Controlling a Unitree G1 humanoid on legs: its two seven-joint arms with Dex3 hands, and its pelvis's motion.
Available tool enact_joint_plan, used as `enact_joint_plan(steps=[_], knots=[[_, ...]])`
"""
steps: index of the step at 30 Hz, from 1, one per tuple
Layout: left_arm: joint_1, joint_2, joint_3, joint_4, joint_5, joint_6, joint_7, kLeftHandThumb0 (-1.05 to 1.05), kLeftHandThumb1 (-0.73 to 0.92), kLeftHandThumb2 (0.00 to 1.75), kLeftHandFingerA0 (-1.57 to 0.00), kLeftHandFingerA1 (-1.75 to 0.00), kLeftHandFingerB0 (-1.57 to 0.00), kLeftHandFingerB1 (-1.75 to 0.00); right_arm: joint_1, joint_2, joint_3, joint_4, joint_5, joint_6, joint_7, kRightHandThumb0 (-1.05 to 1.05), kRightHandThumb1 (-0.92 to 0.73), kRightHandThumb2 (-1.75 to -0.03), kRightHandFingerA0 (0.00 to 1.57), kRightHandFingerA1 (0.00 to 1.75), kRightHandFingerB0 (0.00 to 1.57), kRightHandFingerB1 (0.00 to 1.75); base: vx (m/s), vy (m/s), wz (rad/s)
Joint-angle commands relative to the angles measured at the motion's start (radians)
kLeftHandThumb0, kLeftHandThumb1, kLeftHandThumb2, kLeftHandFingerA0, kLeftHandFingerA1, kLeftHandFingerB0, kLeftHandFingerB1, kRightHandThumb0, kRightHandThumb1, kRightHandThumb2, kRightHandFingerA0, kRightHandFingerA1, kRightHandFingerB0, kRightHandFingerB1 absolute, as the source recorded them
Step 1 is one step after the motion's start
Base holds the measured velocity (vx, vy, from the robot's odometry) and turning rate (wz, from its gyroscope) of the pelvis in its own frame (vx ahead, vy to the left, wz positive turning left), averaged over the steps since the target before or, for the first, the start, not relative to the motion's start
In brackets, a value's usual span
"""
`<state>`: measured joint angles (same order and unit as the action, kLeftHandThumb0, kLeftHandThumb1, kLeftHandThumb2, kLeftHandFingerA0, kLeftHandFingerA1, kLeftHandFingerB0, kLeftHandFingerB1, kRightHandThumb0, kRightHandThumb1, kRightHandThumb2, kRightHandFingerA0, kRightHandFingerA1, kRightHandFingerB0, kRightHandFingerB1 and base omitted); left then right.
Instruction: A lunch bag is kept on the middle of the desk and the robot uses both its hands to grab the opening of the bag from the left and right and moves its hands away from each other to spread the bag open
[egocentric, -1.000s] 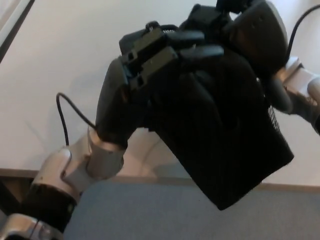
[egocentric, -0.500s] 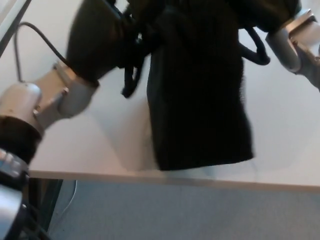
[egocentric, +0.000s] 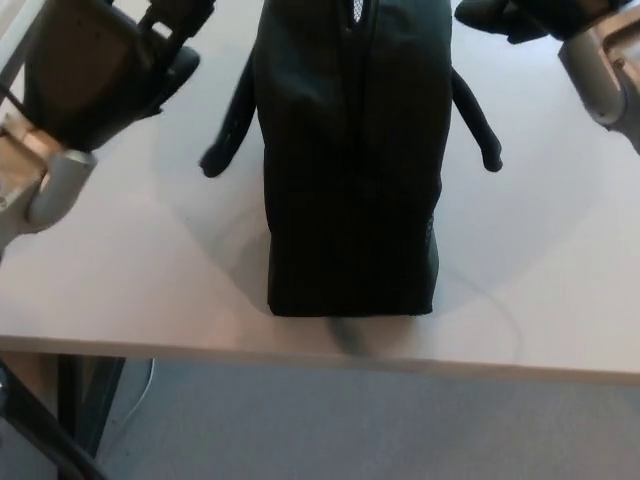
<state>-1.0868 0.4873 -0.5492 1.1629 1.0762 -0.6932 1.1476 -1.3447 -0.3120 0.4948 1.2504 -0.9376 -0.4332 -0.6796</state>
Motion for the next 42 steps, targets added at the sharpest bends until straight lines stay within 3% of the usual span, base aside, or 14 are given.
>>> enact_joint_plan(steps=[1,11,15,17,19,21,22,26,27,34,36,38,41,42], knots=[[0.011,0.050,-0.026,0.023,-0.001,0.048,0.046,0.05,0.49,0.70,-0.18,-0.34,-0.07,-0.23,0.026,-0.059,-0.023,-0.008,0.058,-0.001,0.034,-0.44,-0.44,-0.54,0.45,0.37,0.25,0.29,0.00,0.000,0.00],[0.085,0.185,-0.018,0.012,-0.028,0.028,0.087,0.08,0.45,0.72,-0.08,-0.33,0.00,-0.04,0.089,-0.217,-0.080,-0.077,0.114,-0.094,0.015,-0.44,-0.48,-0.55,0.57,0.38,0.21,0.28,0.00,0.000,0.00],[0.217,0.296,0.069,-0.066,-0.106,-0.071,0.159,0.10,0.46,0.74,-0.09,-0.34,0.00,-0.14,0.328,-0.395,-0.193,-0.413,0.128,-0.125,-0.103,-0.37,-0.51,-0.56,0.57,0.39,0.28,0.31,0.00,0.000,0.00],[0.310,0.346,0.126,-0.119,-0.146,-0.101,0.199,0.07,0.44,0.74,-0.12,-0.34,-0.03,-0.20,0.530,-0.439,-0.303,-0.620,0.147,-0.110,-0.172,-0.36,-0.52,-0.56,0.88,0.54,0.41,0.36,0.00,0.000,0.00],[0.431,0.386,0.202,-0.172,-0.217,-0.168,0.234,-0.02,0.51,0.66,-0.16,-0.32,-0.08,-0.20,0.743,-0.476,-0.413,-0.760,0.183,-0.187,-0.237,-0.37,-0.57,-0.57,0.77,0.49,0.42,0.37,0.00,0.000,0.00],[0.517,0.403,0.246,-0.216,-0.245,-0.197,0.249,-0.22,0.49,0.92,-0.16,-0.48,0.00,-0.03,0.868,-0.492,-0.470,-0.825,0.174,-0.221,-0.271,-0.63,-0.44,-0.91,0.63,0.69,0.31,0.54,0.00,0.000,0.00],[0.596,0.410,0.281,-0.241,-0.296,-0.257,0.236,-0.22,0.59,0.69,-0.20,-0.35,-0.06,-0.16,0.974,-0.490,-0.512,-0.867,0.170,-0.265,-0.307,-0.41,-0.62,-0.58,0.57,0.42,0.36,0.34,0.00,0.000,0.00],[0.838,0.404,0.379,-0.329,-0.396,-0.370,0.219,-0.24,0.68,0.60,-0.20,-0.29,0.00,-0.24,1.263,-0.441,-0.629,-0.981,0.166,-0.408,-0.387,-0.42,-0.66,-0.61,0.36,0.33,0.18,0.28,0.00,0.000,0.00],[0.900,0.391,0.389,-0.355,-0.405,-0.390,0.231,-0.31,0.61,0.80,-0.13,-0.41,-0.01,-0.15,1.331,-0.421,-0.637,-1.018,0.116,-0.407,-0.457,-0.44,-0.69,-0.62,0.28,0.32,0.12,0.26,0.00,0.000,0.00],[1.211,0.207,0.406,-0.448,-0.409,-0.412,0.269,-0.38,0.73,0.64,-0.26,-0.37,-0.11,-0.24,1.630,-0.355,-0.479,-1.047,-0.156,-0.227,-0.863,-0.36,-0.67,-0.61,0.27,0.32,0.14,0.27,0.00,0.000,0.00],[1.263,0.167,0.391,-0.426,-0.469,-0.417,0.200,-0.51,0.63,0.83,-0.26,-0.45,-0.10,-0.38,1.633,-0.337,-0.389,-0.927,-0.141,-0.287,-0.899,-0.33,-0.65,-0.60,0.28,0.32,0.15,0.27,0.00,0.000,0.00],[1.287,0.150,0.355,-0.400,-0.571,-0.468,0.083,-0.46,0.78,0.64,-0.35,-0.37,-0.17,-0.29,1.635,-0.306,-0.338,-0.832,-0.117,-0.343,-0.894,-0.30,-0.65,-0.60,0.27,0.31,0.15,0.27,0.00,0.000,0.00],[1.317,0.098,0.261,-0.319,-0.714,-0.524,-0.098,-0.53,0.67,0.87,-0.26,-0.46,-0.11,-0.38,1.606,-0.227,-0.285,-0.663,-0.004,-0.437,-0.684,-0.36,-0.66,-0.61,0.30,0.33,0.15,0.27,0.00,0.000,0.00],[1.318,0.084,0.270,-0.292,-0.691,-0.516,-0.109,-0.47,0.81,0.64,-0.35,-0.37,-0.19,-0.27,1.588,-0.218,-0.266,-0.636,-0.007,-0.429,-0.663,-0.36,-0.65,-0.60,0.31,0.33,0.16,0.27,0.00,0.000,0.00]])
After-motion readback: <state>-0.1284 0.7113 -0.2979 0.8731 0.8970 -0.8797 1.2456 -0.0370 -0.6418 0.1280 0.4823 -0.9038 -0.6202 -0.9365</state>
